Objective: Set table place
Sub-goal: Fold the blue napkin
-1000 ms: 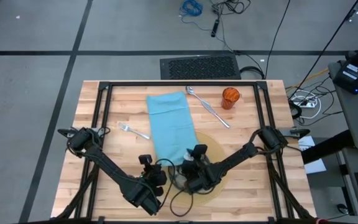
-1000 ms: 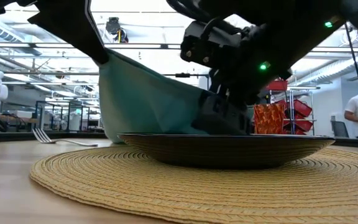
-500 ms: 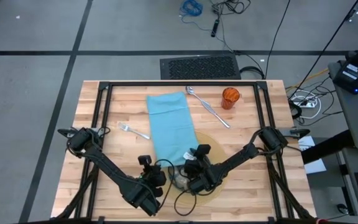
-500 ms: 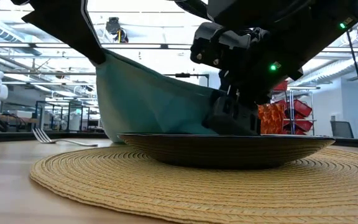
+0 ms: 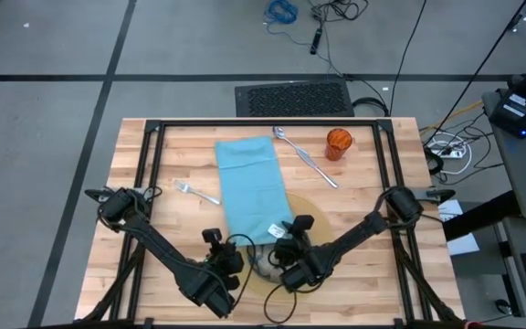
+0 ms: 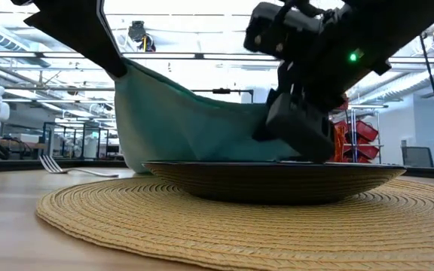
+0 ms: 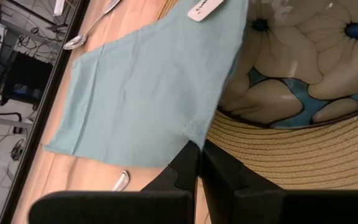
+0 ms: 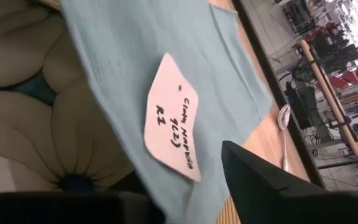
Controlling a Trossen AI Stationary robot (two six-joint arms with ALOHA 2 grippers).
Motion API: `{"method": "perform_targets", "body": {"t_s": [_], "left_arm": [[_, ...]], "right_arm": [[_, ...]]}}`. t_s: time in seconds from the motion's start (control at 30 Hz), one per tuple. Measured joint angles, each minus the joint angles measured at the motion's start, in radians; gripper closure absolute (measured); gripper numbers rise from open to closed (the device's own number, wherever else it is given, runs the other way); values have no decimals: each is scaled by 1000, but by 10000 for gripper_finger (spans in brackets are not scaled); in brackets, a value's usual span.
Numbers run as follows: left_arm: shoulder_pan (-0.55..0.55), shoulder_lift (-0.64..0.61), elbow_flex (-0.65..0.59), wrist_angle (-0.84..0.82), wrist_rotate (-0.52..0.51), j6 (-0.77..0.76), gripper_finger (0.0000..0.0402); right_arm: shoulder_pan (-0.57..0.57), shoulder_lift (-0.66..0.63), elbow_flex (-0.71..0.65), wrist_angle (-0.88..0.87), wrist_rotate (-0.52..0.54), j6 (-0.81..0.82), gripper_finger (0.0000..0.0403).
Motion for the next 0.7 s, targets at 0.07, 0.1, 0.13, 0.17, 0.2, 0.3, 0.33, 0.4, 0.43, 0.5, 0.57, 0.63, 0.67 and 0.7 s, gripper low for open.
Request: {"method": "perform_targets", "body": {"t_s": [0.07, 0.1, 0.13, 0.17, 0.2, 0.3, 0.33, 0.4, 0.43, 0.5, 0.57, 0.63, 0.67, 0.7], "left_arm": [[0, 0, 0, 0, 0, -1, 402], [-1, 0, 0, 0, 0, -1, 402], [-3, 0, 0, 0, 0, -1, 402], [-4, 0, 0, 0, 0, -1, 402], [-4, 0, 0, -1, 0, -1, 402], [-4, 0, -1, -4, 0, -2, 402], [-4, 0, -1, -8, -1, -6, 402], [0, 0, -1, -28, -13, -26, 402], [3, 0, -1, -37, -22, -34, 402], [13, 0, -1, -62, -38, -50, 402], [30, 0, -1, -79, -51, -51, 402], [51, 0, -1, -95, -55, -46, 402], [62, 0, -1, -97, -60, -39, 402], [71, 0, -1, -97, -68, -24, 402]], "right_arm": [[4, -11, 0, -4, 1, 0, 304], [7, -14, 0, -6, 2, -1, 316], [10, -17, 0, -7, 4, -2, 329], [13, -18, 0, -9, 5, -4, 343], [16, -18, 0, -10, 4, -10, 358], [23, -18, 0, -11, 3, -34, 395], [25, -18, 0, -12, 3, -36, 397], [25, -27, 0, -24, -7, -34, 399], [24, -36, 0, -28, -10, -36, 401], [19, -62, 0, -34, -16, -54, 402], [7, -93, 0, -35, -19, -81, 402], [-10, -129, 0, -34, -22, -116, 402], [-21, -149, 1, -33, -23, -133, 402], [-32, -167, 1, -32, -26, -150, 402]]}}
